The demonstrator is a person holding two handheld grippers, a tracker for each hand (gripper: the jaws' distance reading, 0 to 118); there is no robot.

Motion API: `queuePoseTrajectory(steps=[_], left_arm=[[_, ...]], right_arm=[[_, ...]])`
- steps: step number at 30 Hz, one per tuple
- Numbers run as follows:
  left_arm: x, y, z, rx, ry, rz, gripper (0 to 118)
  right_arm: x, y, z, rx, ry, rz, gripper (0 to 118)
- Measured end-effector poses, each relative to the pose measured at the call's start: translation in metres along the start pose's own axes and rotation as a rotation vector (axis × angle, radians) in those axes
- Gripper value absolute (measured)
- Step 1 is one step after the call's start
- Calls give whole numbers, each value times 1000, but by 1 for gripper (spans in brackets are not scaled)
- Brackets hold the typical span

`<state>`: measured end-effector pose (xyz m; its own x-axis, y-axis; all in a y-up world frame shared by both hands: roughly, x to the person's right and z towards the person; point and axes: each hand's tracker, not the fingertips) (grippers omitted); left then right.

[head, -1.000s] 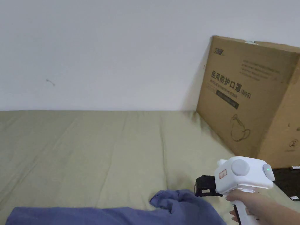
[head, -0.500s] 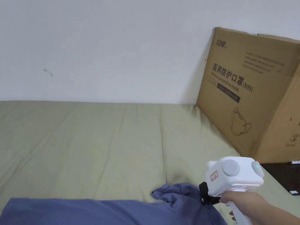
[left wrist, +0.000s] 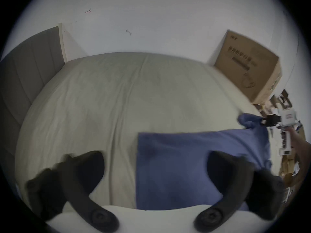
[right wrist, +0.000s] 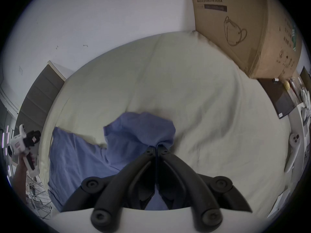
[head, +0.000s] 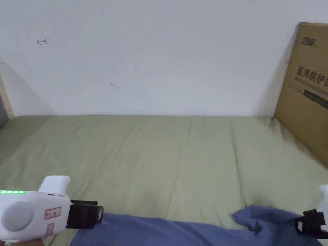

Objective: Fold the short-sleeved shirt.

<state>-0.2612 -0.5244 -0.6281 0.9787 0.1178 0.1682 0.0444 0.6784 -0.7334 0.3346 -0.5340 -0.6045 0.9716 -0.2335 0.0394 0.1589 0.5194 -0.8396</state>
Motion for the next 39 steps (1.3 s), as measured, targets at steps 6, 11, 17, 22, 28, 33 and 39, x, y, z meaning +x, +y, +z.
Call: queuePoseTrajectory(steps=[6, 11, 17, 22, 28, 33, 39], left_arm=[[-18, 0, -72, -87, 71, -3, 110], [-2, -8, -86, -105, 95, -156, 80], [9, -22, -56, -46, 69, -195, 3], [13, -27, -12, -33, 39, -159, 3], [12, -13, 105, 118, -33, -102, 3], [23, 21, 198, 229, -72, -74, 3], [30, 78, 256, 330, -36, -83, 3]], right_arm=[[-1, -10, -22, -43, -12, 46, 0], [2, -10, -28, -53, -16, 37, 0], [-12, -15, -12, -3, 9, 54, 0], [-30, -21, 35, 118, 40, 58, 0], [-41, -32, 144, 237, 56, 67, 0], [-55, -15, 227, 350, 39, 93, 0], [-75, 44, 292, 458, 13, 100, 0]])
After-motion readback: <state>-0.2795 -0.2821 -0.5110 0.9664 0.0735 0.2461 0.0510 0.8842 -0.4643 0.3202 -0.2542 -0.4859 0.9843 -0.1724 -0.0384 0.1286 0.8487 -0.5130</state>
